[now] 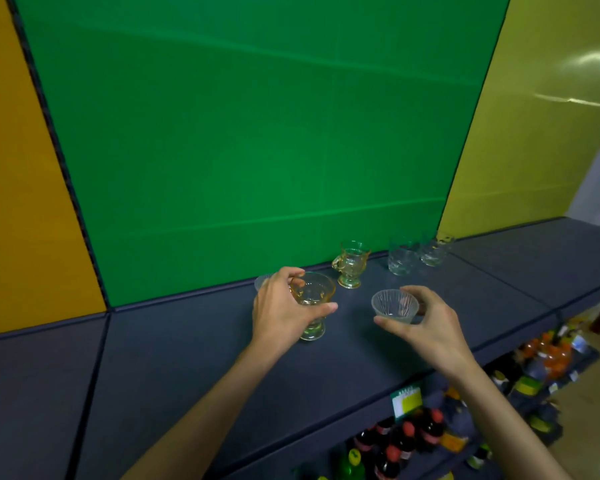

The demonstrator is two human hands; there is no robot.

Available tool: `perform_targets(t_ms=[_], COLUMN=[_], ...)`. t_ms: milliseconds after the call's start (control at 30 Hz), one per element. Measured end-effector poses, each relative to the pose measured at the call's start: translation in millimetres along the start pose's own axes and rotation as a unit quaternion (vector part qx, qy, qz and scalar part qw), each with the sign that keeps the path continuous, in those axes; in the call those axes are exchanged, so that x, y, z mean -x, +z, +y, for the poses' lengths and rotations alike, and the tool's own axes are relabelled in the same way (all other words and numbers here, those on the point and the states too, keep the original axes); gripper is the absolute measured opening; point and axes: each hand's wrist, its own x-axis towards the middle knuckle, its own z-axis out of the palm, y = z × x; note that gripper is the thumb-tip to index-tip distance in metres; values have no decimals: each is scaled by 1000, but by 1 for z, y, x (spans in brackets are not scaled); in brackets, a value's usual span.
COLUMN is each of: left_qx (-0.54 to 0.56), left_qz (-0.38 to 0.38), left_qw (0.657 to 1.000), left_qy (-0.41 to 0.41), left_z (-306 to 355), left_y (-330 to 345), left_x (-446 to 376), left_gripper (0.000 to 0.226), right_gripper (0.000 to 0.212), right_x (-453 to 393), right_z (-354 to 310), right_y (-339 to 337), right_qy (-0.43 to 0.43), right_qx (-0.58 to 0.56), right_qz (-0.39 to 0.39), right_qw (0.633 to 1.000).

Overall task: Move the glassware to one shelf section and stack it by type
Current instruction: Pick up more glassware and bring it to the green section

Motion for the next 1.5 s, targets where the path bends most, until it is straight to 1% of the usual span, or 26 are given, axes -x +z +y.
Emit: perform_targets(t_ms=[267, 367, 567, 667, 767, 867, 1000, 1067, 1133, 1233, 1333, 1400, 1500], left_qx=[-62, -104, -149, -207, -253, -274, -276, -274, -281, -285, -290, -317, -373], left_qz=[58, 88, 122, 137, 135, 131, 132, 130, 115, 93, 74, 51, 41], left_qw=[996, 990, 980, 967, 956, 951, 949, 950, 950, 952, 954, 946, 925], left_qy=[-17, -25, -50, -53, -56, -59, -73, -76, -76, -60, 1, 42, 53], left_z=[9, 11, 9, 8, 9, 10, 9, 8, 8, 8, 7, 5, -2], left_y=[42, 52, 70, 76, 82, 87, 89, 88, 85, 72, 47, 23, -16], left_x=[-38, -51, -68, -73, -78, -83, -85, -86, -86, -84, -76, -68, -51], left_gripper=[85, 85, 87, 88, 87, 87, 87, 88, 92, 100, 88, 78, 71], right_gripper=[67, 71, 69, 74, 76, 75, 68, 68, 69, 64, 60, 59, 58], right_x=[-66, -88, -111, -116, -121, -125, -126, -124, -122, -118, -114, -109, -96], right_z=[17, 17, 23, 28, 31, 29, 29, 29, 28, 19, 4, -9, -30], right_y=[-2, -2, 1, 4, 5, 5, 5, 6, 9, 12, 17, 25, 41], right_qy=[-31, -49, -76, -71, -70, -79, -85, -90, -92, -102, -116, -126, -146], right_qx=[-20, -16, -39, -66, -92, -102, -111, -112, -115, -123, -135, -143, -141], right_qz=[-48, -65, -94, -117, -142, -148, -159, -164, -170, -185, -197, -206, -237], right_qw=[998, 997, 992, 988, 983, 981, 977, 976, 974, 970, 964, 960, 950])
